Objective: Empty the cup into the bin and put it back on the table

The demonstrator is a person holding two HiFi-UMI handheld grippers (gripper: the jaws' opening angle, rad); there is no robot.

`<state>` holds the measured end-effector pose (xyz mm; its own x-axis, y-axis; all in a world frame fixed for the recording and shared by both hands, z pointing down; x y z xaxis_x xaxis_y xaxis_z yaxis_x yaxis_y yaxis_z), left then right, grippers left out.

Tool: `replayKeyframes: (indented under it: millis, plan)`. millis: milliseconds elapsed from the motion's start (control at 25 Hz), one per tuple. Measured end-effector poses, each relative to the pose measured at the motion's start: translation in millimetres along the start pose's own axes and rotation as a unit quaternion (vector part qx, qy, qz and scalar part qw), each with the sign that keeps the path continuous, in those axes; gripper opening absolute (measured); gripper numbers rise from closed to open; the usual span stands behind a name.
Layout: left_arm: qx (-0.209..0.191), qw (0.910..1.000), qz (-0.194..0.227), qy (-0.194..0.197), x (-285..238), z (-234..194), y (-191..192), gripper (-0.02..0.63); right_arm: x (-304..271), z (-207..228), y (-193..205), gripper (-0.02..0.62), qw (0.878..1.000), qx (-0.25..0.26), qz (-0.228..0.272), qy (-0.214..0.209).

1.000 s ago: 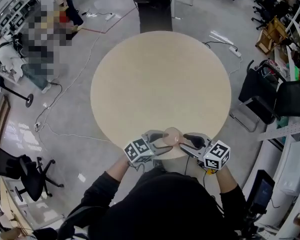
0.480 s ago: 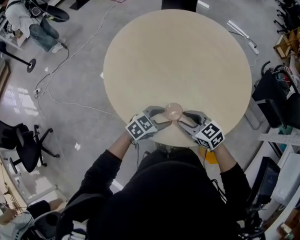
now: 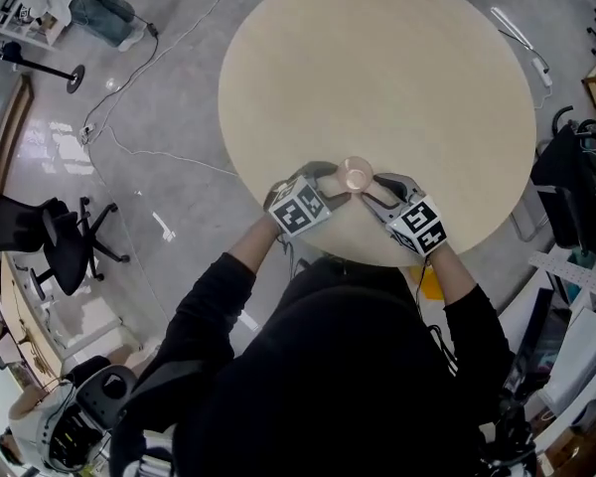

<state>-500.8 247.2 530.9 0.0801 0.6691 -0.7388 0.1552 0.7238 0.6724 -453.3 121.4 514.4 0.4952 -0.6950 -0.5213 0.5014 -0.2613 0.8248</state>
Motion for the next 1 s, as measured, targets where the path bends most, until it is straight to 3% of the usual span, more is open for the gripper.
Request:
replayKeyframes:
  millis: [240,560,800,880,1000]
  plan:
    - [-0.012,0.9998,-0.014,0.006,-21,2,-2,0.255,3,12,17,0.181,1.000,-0.023,-0.015,0.002]
    - [0.018,0.9997,-0.015,-0.005,-13,2,24,0.255,1,2,28,0.181,0.997,-0.068,-0.013,0.034]
    - [0.137,0.9899,0.027,-0.026,20,8,49,0.255,31,-6,42,0.175,0.988,-0.130,0.003,0.083]
    - [0.173,0.9830,0.053,-0.029,37,14,52,0.244,43,-14,42,0.126,0.983,-0.158,0.022,0.096]
    - [0.228,0.9675,0.106,-0.027,63,28,49,0.115,60,-30,35,0.037,0.974,-0.198,0.057,0.099]
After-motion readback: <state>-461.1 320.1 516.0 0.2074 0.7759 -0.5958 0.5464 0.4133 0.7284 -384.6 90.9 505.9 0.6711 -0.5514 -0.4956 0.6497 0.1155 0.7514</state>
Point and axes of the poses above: the fingertips, and each gripper's own axes: x backward along the fingers, z to its right, y out of its underside, the point moved 7 cm from there along x, backward along the fingers, and after that the axes turned 4 degrees about -y, right-handed, at the moved point
